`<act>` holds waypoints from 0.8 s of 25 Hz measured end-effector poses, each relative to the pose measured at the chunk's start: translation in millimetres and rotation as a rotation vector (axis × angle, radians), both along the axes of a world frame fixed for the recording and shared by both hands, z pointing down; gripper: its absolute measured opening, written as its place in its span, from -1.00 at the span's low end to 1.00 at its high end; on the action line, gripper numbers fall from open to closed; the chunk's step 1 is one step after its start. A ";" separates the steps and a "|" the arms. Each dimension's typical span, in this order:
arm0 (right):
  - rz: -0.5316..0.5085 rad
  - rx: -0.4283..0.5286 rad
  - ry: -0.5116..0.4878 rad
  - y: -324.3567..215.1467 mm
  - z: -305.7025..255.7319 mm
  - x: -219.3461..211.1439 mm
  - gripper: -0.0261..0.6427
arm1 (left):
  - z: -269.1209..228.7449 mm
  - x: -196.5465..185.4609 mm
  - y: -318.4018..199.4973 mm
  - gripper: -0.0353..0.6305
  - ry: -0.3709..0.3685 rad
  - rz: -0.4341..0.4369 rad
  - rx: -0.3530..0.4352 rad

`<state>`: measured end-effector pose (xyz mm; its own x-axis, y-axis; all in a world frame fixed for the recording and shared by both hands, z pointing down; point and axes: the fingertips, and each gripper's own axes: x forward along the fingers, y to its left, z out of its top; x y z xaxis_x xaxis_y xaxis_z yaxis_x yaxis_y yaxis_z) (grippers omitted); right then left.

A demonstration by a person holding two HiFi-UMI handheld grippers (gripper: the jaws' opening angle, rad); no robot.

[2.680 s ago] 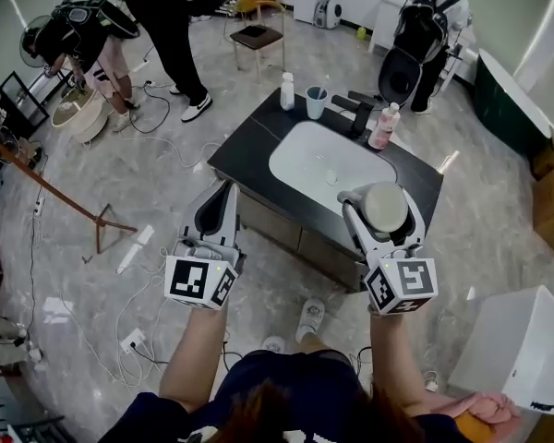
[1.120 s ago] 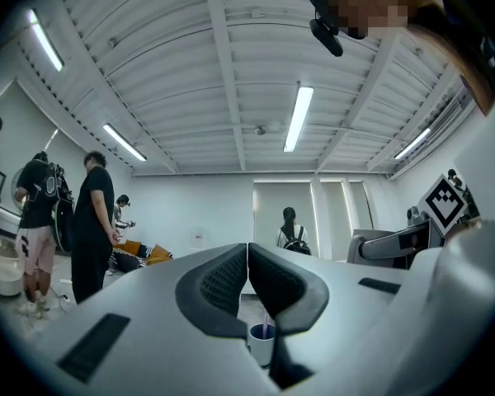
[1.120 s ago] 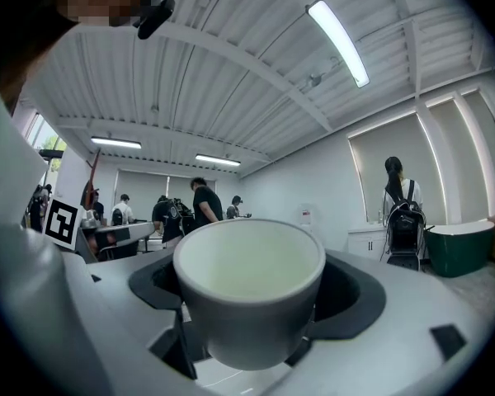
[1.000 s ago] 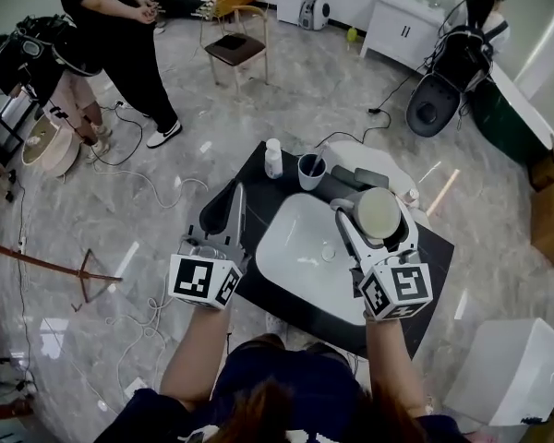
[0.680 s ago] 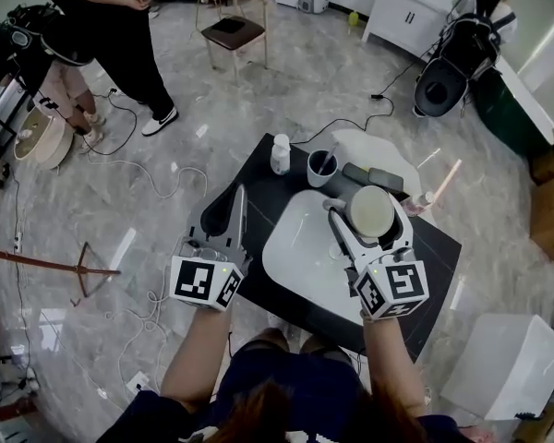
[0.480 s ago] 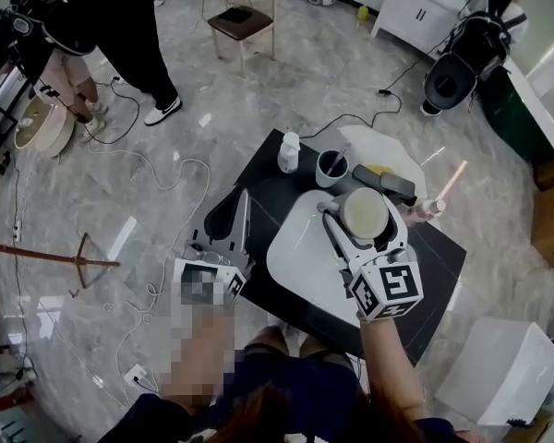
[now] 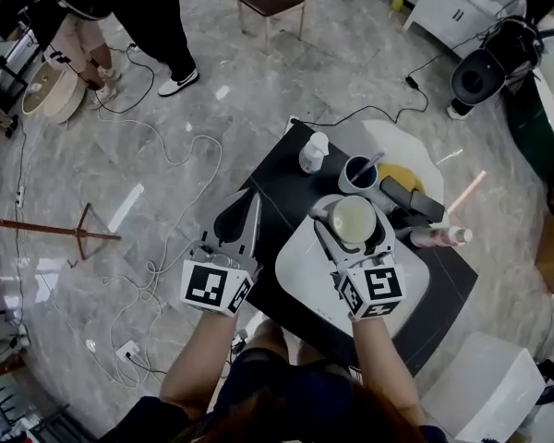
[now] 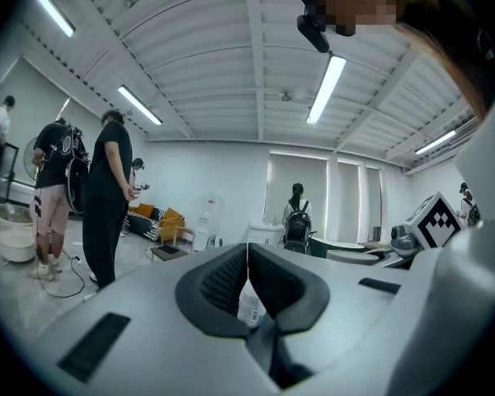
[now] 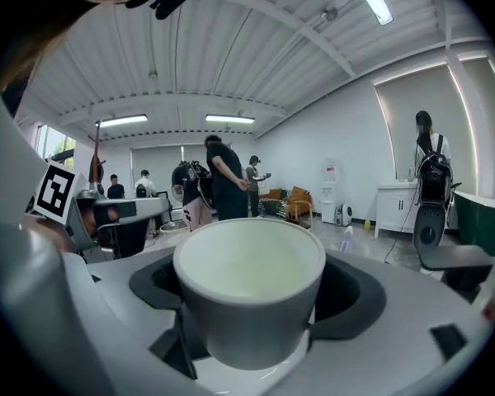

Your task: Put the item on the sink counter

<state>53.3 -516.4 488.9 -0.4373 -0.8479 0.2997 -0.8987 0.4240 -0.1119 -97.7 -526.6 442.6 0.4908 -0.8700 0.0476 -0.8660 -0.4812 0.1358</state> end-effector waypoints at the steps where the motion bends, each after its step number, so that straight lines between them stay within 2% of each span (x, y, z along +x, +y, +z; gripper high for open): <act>1: -0.006 -0.004 -0.001 -6.1 9.2 -2.0 0.42 | 6.7 0.6 -4.9 -0.82 0.000 -0.003 -0.006; 11: -0.039 -0.032 0.008 -55.5 99.0 -23.0 0.42 | 56.8 0.4 -32.3 -0.82 -0.011 -0.032 -0.073; 20: -0.046 -0.060 0.033 -74.2 152.5 -35.1 0.42 | 94.6 -4.8 -41.2 -0.82 -0.018 -0.055 -0.115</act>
